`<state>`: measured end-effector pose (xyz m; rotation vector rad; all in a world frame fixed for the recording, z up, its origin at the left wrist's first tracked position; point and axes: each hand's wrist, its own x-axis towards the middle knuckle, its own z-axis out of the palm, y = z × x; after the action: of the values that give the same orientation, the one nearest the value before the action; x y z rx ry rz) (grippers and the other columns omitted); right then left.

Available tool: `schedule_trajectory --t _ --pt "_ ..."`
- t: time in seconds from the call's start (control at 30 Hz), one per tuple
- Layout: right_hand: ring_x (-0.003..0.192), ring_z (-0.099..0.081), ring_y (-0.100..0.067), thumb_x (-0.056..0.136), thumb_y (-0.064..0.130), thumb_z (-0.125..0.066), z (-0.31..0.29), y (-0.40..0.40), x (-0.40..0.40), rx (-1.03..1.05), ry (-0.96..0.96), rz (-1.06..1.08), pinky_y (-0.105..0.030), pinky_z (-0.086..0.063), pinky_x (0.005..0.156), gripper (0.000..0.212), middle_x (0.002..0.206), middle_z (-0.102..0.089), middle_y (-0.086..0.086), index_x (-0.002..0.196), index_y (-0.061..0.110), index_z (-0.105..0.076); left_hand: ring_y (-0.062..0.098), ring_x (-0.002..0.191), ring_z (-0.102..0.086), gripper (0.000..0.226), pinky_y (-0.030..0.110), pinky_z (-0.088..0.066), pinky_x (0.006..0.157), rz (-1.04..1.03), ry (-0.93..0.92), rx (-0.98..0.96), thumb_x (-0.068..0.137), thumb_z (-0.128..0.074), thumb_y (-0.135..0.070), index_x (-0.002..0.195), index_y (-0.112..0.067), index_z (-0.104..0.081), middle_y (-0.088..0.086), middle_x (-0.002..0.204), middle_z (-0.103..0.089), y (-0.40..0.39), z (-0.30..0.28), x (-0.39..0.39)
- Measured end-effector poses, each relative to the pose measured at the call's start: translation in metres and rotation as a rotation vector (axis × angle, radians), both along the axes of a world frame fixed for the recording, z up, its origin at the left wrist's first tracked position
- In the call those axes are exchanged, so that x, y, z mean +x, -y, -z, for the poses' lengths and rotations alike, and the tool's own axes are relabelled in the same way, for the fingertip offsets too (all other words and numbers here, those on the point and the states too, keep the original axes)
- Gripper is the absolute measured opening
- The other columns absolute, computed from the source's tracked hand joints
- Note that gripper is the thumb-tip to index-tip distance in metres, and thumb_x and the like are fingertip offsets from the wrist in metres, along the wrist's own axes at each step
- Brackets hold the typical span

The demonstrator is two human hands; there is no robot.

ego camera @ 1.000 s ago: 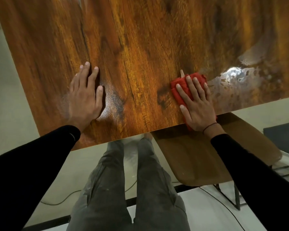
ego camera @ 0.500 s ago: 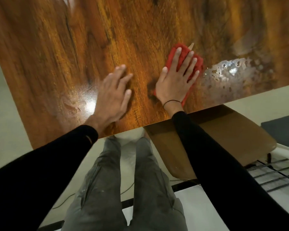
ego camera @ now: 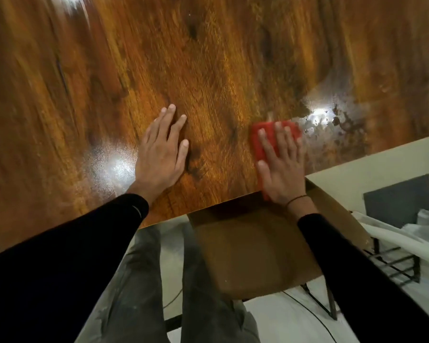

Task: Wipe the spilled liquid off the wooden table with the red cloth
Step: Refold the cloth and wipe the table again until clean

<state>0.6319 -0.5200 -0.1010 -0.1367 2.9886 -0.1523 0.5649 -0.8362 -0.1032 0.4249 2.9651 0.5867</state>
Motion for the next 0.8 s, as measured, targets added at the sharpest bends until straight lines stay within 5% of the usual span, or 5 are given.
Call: schedule_trajectory --t 0.27,0.5,0.67,0.8 --pt "0.177 -0.003 -0.037 0.116 0.052 -0.026 -0.002 -0.026 -0.100 0.004 -0.013 0.361 -0.064 -0.005 0.140 0.075 0.190 -0.004 -0.014 0.183 0.022 -0.012 0.028 0.170 -0.018 0.058 0.025 0.009 0.135 -0.030 0.014 -0.035 0.116 -0.040 -0.042 0.168 -0.015 -0.036 0.010 0.182 -0.022 -0.002 0.001 -0.002" --pt "0.176 -0.003 -0.039 0.117 0.050 -0.033 0.004 0.031 -0.106 -0.008 -0.048 -0.017 -0.066 -0.010 0.139 0.074 0.190 -0.001 -0.015 0.183 0.026 -0.009 0.026 0.170 -0.016 0.062 0.031 0.002 0.135 -0.041 0.045 -0.072 0.115 -0.038 -0.046 0.169 -0.017 -0.035 0.008 0.183 -0.021 -0.002 0.004 -0.001" --pt "0.177 0.001 -0.038 0.116 0.052 -0.036 0.008 0.035 -0.041 -0.066 -0.005 -0.242 -0.066 -0.006 0.140 0.077 0.191 0.004 -0.012 0.183 0.028 -0.009 0.008 0.170 0.003 0.064 0.033 0.000 0.135 -0.047 0.066 -0.088 0.114 -0.036 -0.049 0.170 -0.020 -0.034 0.004 0.184 -0.017 -0.002 0.009 0.000" --pt "0.177 0.002 -0.034 0.118 0.058 -0.024 0.010 -0.004 -0.014 -0.041 0.041 -0.236 -0.066 -0.006 0.140 0.071 0.191 0.005 -0.007 0.183 0.033 -0.008 0.011 0.170 -0.001 0.064 0.027 0.007 0.134 -0.043 0.060 -0.077 0.113 -0.039 -0.047 0.169 -0.018 -0.035 0.006 0.183 -0.019 -0.003 0.010 -0.002"
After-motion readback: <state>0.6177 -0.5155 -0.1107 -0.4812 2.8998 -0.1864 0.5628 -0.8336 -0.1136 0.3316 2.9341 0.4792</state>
